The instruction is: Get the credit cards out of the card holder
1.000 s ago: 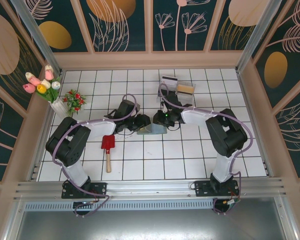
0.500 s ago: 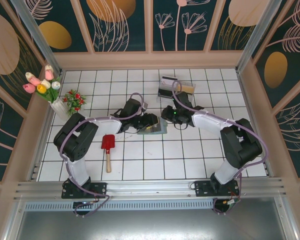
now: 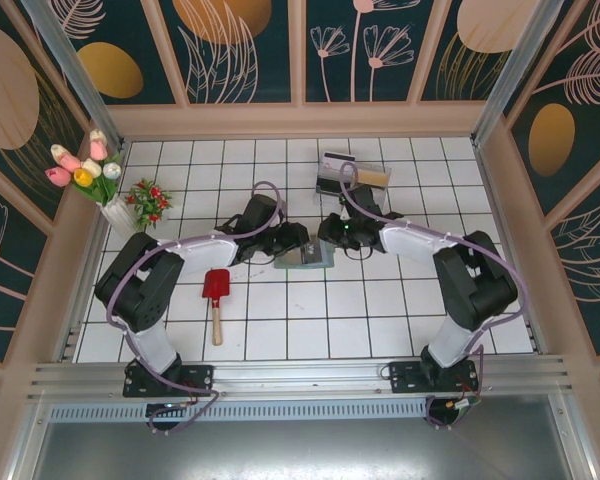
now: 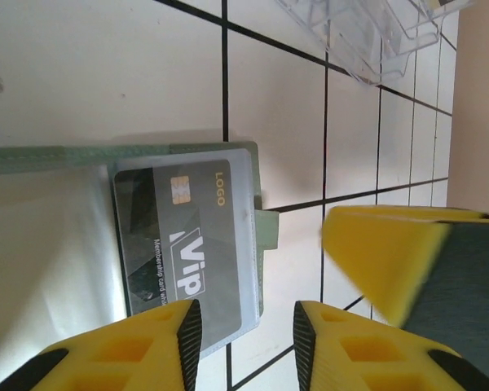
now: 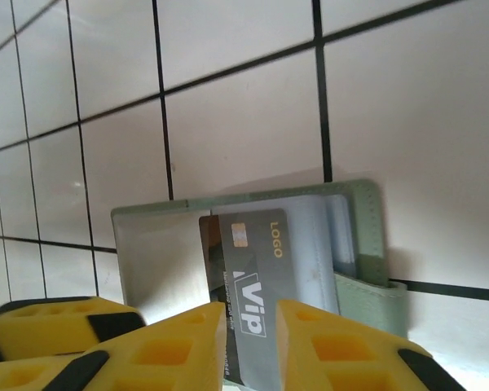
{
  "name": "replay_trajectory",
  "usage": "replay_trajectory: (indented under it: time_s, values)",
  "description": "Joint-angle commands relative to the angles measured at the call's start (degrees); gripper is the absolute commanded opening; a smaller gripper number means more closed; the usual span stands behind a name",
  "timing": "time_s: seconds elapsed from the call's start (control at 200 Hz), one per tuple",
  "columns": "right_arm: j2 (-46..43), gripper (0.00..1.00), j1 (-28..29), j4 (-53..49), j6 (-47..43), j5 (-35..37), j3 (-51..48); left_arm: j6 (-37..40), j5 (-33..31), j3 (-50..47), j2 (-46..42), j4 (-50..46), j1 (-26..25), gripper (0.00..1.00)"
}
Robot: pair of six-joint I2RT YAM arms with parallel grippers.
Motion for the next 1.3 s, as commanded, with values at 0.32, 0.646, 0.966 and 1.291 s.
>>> replay_trajectory:
  time_s: [0.32,0.646,0.966,1.291]
  values:
    - [5.2,0.20,0.5,-1.1,-0.7,-2.0,2.6,0.1,3.0,0.3,3.7,-2.3,1.2,0.29]
    - [8.0,0.19,0.5,-3.8,-1.4,-1.1,3.9,3.0,4.7,2.7,6.8,-4.2,1.3,0.28]
    - [9.4,0.19,0.5,-4.2,-1.3,-1.4,3.9,3.2,4.3,3.2,7.5,-4.4,1.3,0.27]
    - [9.8,0.19,0.5,-4.4,-1.2,-0.9,3.7,3.9,1.9,3.0,7.0,-5.4,1.3,0.29]
